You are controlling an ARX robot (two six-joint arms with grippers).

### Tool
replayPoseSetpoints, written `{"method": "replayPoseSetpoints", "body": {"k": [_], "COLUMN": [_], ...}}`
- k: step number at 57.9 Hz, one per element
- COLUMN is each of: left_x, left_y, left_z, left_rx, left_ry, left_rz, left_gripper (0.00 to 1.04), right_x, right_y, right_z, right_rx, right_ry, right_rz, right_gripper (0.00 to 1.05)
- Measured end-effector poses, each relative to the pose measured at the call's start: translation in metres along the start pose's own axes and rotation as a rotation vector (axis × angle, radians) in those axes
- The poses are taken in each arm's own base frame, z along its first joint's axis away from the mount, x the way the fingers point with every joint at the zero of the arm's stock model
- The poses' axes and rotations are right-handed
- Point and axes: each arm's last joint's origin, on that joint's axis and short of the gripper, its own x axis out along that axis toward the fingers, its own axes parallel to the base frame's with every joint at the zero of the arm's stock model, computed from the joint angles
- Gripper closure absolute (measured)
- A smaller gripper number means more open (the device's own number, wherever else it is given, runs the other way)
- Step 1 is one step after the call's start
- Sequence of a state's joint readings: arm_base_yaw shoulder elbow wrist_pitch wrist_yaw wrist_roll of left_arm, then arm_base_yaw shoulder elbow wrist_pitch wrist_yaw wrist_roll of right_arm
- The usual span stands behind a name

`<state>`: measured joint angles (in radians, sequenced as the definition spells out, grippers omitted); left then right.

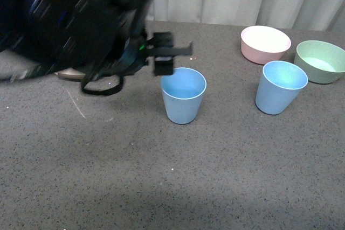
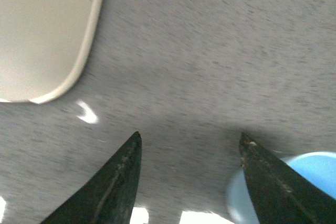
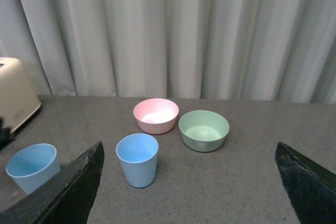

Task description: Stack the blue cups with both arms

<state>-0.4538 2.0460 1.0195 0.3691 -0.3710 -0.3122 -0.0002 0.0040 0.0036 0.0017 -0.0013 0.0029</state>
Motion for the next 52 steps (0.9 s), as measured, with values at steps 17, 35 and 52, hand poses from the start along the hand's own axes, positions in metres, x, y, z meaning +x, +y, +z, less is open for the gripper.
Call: {"method": "replayPoseSetpoints", "body": {"k": [17, 35, 52], "left_x": [-0.101, -0.155, -0.183], "left_y": [0.094, 0.134, 0.150], "left_z": [-0.001, -0.028, -0.048], "left_rx": [0.004, 0.031, 0.034], "left_ry": [-0.635, -0.599, -0.593], "left_rz": [-0.025, -0.022, -0.022], "left_gripper": [1.01, 1.01, 1.01], "right_x": [0.000, 0.000, 0.000], "right_y": [0.000, 0.000, 0.000], "right_z": [0.000, 0.000, 0.000], "right_rx": [0.000, 0.000, 0.000], "right_ry": [0.000, 0.000, 0.000], "right_rz": [0.000, 0.000, 0.000], "right_gripper": [0.10, 0.10, 0.10]}}
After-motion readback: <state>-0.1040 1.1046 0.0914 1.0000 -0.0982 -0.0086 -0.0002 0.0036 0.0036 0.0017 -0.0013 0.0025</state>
